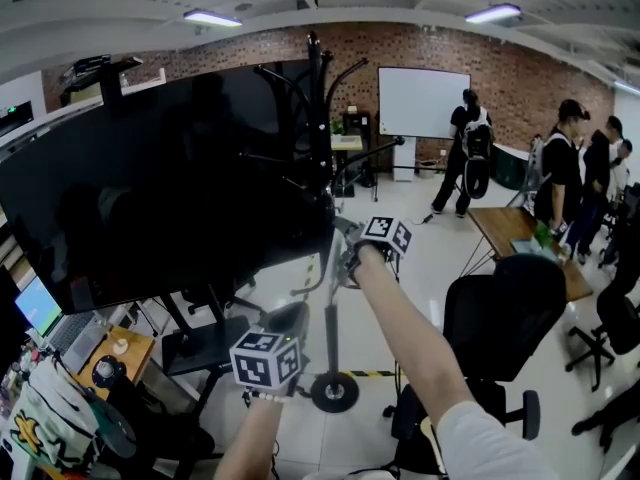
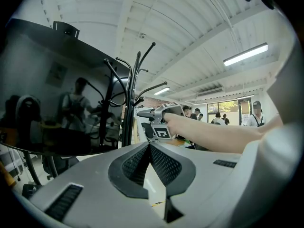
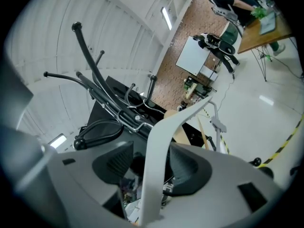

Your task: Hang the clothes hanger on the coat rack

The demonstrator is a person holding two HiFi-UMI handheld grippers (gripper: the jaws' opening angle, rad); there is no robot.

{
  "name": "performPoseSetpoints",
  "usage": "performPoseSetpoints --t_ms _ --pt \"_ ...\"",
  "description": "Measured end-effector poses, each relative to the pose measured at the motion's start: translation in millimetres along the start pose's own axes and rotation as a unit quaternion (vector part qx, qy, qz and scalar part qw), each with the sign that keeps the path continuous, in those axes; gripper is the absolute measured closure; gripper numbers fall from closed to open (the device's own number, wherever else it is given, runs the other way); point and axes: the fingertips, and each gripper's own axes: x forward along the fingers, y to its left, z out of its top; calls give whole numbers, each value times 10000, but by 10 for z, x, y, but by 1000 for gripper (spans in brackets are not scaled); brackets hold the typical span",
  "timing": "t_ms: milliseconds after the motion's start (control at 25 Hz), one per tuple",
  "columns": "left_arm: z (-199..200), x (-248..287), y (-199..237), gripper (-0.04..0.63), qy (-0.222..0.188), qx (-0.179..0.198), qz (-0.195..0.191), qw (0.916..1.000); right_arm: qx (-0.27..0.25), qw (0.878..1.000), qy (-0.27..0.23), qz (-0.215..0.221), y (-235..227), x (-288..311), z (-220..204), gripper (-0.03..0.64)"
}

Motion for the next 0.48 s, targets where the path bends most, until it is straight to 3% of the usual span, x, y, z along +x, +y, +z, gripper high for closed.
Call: performPoseSetpoints --t_ms 280,480 --pt "-91 -193 -197 607 -45 8 -191 9998 -454 9980 -433 31 191 -528 68 357" --pt "-207 -453 -206 606 -187 -69 -255 9995 -1028 9937 -408 190 479 -995 -231 389"
